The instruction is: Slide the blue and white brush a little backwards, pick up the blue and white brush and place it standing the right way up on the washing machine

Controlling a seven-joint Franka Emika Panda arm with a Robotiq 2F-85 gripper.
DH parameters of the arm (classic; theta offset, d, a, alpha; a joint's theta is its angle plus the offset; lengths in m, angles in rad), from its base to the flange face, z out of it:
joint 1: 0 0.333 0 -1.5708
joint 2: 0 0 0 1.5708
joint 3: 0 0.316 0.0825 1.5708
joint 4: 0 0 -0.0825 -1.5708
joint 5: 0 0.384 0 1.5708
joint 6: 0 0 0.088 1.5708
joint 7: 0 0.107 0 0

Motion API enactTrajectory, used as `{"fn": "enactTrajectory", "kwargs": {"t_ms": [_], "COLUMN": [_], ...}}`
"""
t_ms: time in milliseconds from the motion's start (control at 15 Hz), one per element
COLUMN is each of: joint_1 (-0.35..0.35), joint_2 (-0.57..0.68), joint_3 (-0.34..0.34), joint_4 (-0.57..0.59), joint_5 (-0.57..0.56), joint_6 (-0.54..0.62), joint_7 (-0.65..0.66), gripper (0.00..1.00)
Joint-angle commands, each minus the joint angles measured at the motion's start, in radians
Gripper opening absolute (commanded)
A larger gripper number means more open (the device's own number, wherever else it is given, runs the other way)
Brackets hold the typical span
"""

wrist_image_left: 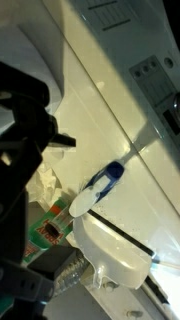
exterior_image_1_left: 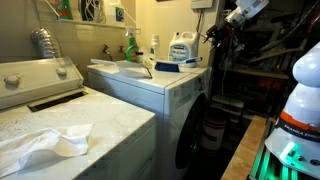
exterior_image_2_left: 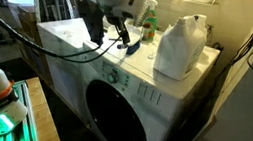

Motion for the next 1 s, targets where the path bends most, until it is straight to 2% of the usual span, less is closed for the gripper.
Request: {"fn": "enactTrajectory", "kwargs": {"t_ms": [0, 200, 467, 533, 600, 933], "joint_1": [-0.003, 0.026, 0.089, 0.112, 0.13, 0.152], "joint_2": [-0.219, -0.329, -0.378, -0.373, -0.357, -0.358], "joint_3": [0.093, 0.177, 0.259, 0.27, 0.223, 0.209], "joint_4": [-0.108, -0.127, -0.104, -0.096, -0.088, -0.086], "joint_5": [-0.255, -0.471, -0.65, -0.674, -0.649, -0.656], "joint_6": [0.062, 0.028, -0.156, -0.213, -0.141, -0.146], "joint_7": [0.18, 0.347, 0.494, 0.512, 0.497, 0.511], "gripper": [1.0, 1.0, 1.0, 1.0, 1.0, 1.0]}}
